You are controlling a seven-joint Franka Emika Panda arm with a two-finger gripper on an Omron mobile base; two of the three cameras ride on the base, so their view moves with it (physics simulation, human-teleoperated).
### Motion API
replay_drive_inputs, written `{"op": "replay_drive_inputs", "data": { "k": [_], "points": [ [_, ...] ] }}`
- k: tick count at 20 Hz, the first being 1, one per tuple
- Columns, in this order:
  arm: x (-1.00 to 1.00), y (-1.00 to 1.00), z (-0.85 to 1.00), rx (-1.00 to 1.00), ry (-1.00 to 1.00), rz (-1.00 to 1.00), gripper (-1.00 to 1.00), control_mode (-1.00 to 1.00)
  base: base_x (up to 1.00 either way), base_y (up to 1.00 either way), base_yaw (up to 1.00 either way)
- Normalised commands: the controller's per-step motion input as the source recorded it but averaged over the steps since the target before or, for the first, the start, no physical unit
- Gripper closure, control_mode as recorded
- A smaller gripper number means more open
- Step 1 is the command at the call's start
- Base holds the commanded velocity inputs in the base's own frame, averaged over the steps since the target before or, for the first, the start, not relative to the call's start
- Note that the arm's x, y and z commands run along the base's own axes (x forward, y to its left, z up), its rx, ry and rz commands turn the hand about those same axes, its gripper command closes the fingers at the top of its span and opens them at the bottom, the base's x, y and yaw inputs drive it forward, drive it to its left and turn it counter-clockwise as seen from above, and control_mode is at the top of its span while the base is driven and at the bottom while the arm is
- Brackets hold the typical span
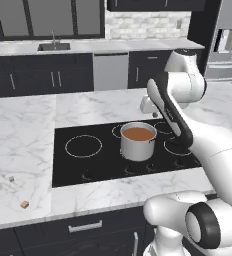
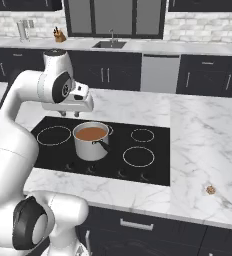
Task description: Pick up the sugar cube(s) and place them in the saucepan with hot chocolate.
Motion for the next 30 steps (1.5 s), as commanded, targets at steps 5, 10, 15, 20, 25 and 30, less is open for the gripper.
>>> {"op": "replay_drive_inputs", "data": {
  "k": [5,10,15,20,25,30],
  "points": [
    [-0.23,-0.28,-0.19,0.05,0.0,-0.25,-1.0,-1.0,0.0,0.0,0.0],
    [-0.11,-0.99,-0.29,0.24,0.0,-0.41,-1.0,-1.0,0.0,0.0,0.0],
    [0.0,-1.0,-0.34,0.23,0.0,-0.35,-1.0,-1.0,0.0,0.0,0.0],
    [0.0,-1.0,-0.49,0.21,0.04,-0.27,-1.0,-1.0,0.0,0.0,0.0],
    [0.0,-1.0,-0.58,0.15,0.11,-0.2,-1.0,-1.0,0.0,0.0,0.0],
    [0.0,-1.0,-0.57,0.07,0.17,-0.11,-1.0,-1.0,0.0,0.0,0.0]
  ]
}}
